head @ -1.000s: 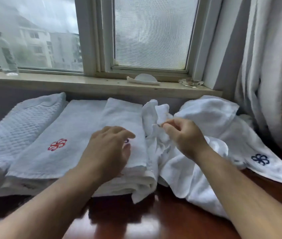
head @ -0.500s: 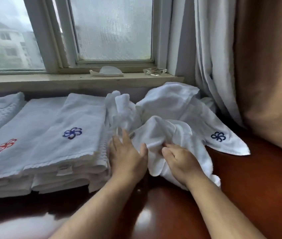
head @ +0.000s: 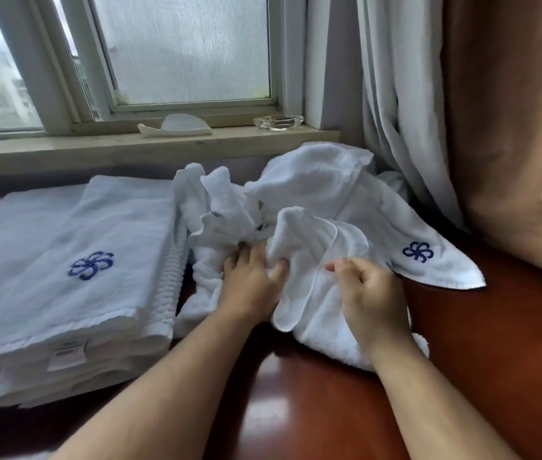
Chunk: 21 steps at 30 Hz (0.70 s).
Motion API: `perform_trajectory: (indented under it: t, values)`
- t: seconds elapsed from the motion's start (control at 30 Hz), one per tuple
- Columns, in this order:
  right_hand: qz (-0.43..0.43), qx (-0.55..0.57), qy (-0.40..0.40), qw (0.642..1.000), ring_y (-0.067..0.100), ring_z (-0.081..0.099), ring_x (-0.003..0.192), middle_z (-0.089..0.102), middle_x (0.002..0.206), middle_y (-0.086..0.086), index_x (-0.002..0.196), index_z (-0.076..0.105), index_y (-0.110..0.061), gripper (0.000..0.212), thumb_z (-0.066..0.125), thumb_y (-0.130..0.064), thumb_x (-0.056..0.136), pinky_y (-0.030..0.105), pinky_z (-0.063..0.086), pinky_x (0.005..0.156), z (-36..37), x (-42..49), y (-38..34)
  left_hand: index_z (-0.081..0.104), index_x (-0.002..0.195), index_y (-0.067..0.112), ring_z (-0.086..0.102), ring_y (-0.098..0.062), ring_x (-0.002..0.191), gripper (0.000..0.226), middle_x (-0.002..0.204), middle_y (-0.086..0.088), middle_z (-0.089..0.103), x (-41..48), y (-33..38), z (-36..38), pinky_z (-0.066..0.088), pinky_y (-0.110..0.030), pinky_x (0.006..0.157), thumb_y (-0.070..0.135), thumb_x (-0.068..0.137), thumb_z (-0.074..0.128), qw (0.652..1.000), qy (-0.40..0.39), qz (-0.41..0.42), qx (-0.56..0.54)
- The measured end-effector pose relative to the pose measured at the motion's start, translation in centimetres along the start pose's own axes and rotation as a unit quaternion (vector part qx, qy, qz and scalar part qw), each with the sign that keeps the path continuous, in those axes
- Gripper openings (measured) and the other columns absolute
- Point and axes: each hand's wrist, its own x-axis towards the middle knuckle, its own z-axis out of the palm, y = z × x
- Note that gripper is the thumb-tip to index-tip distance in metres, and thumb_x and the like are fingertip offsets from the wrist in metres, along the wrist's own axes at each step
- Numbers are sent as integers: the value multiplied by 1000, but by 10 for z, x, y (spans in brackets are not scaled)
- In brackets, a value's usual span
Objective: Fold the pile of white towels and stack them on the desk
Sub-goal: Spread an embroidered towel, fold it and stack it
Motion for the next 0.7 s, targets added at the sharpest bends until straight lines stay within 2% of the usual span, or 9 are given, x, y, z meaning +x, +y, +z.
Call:
perform_trajectory:
  t: [0.03,0.1,0.2,0.3,0.37,0.43,0.53,0.6,0.7]
  values:
    - [-16,-43,31,998,17,60,76,69,74,3,91,77,-14,39,50,-41,90,20,47,66,-3,0,-2,38,148,21,27,-31,144,54,151,-8,43,-4,0,0,14,-42,119,47,100,41,1000,5,1,0]
    - [-41,-163,76,983,26,57,110,69,111,5,110,75,-13,34,59,-37,93,31,42,93,-8,2,-2,41,144,27,27,-27,142,56,148,-4,45,-19,0,-3,17,-42,117,54,96,38,1000,6,-13,-9]
    - [66,-225,-3,972,31,44,134,50,144,9,146,47,-21,65,63,-53,90,42,35,111,-12,2,-7,44,131,43,30,-16,130,49,135,11,54,-55,4,-7,24,-40,105,62,89,32,999,-1,38,-8]
    - [90,-192,-59,975,29,58,116,63,123,6,131,57,-18,59,61,-60,90,42,48,96,-9,2,-6,53,124,44,32,9,122,41,125,25,57,-85,6,-17,23,-27,100,58,87,44,993,14,100,-62]
    - [53,-138,-52,988,27,63,90,69,92,6,100,66,-11,38,60,-48,95,37,48,73,-9,1,-7,63,118,35,43,1,126,37,123,23,60,-93,-1,-25,34,-30,106,49,84,58,988,27,103,-114]
    - [23,-91,-49,994,24,59,72,65,73,7,79,62,-8,35,60,-37,99,36,42,63,-10,-1,-9,68,104,33,55,-7,116,24,114,20,65,-98,-5,-34,44,-34,99,41,81,67,979,45,109,-167]
    - [-36,-82,4,996,10,54,77,61,83,-1,84,69,-14,26,60,-33,100,13,40,66,-14,-4,-13,68,89,35,63,-5,98,11,96,16,68,-104,-1,-40,46,-21,84,36,79,72,963,102,93,-231]
    - [-51,-52,52,996,5,58,88,64,93,-9,94,73,-23,18,59,-32,101,-1,35,72,-19,-4,-19,69,91,35,68,-5,90,8,91,11,72,-103,2,-42,53,-25,78,35,83,69,943,124,52,-304]
    - [14,128,66,989,-5,68,86,75,84,-17,85,71,-27,27,54,-33,105,5,48,74,-27,0,-24,66,98,33,67,2,84,11,91,13,72,-100,5,-46,51,-14,71,24,97,60,910,158,15,-384]
